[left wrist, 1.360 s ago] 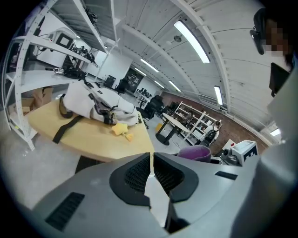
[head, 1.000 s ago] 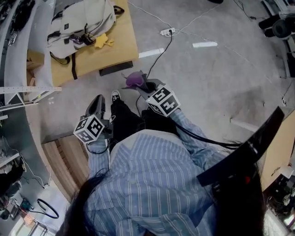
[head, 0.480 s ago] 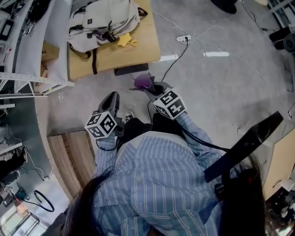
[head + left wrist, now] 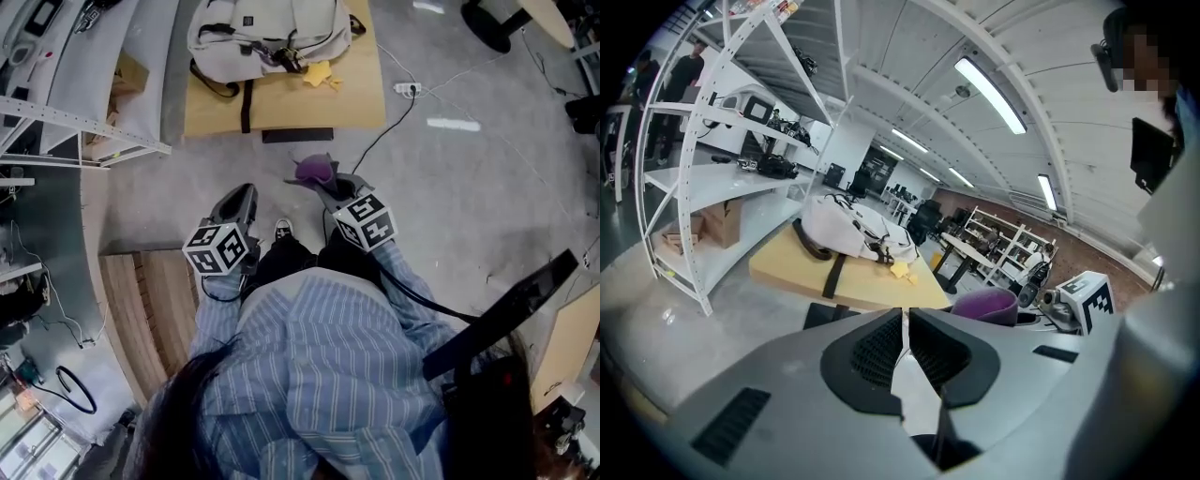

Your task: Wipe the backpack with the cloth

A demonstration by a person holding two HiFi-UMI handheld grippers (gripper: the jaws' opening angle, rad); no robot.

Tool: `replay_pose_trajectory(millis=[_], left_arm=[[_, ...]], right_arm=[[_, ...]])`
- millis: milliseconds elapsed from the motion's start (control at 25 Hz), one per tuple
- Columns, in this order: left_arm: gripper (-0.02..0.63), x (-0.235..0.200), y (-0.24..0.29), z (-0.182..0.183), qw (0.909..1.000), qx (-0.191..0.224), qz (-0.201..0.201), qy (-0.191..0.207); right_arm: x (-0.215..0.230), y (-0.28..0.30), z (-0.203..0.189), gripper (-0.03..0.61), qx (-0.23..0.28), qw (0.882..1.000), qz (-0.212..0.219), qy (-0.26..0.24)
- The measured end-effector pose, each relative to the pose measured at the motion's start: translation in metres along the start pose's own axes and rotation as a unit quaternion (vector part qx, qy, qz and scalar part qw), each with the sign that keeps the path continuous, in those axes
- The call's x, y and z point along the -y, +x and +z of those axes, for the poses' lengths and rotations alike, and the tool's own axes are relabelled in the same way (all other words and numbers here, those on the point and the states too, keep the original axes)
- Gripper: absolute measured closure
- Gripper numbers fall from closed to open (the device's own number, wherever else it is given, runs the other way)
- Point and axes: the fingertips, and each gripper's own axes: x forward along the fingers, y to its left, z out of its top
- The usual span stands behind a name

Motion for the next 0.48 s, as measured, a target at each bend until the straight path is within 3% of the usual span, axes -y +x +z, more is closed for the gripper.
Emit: replay_pose_trajectory(millis=[480], left_arm=[[0.591, -0.033, -0.021, -0.003, 0.9995, -0.007, -0.031, -0.003]], right_arm=[[-0.032, 0.017, 0.005, 0.537, -0.001, 0.999, -0.033, 0.009]])
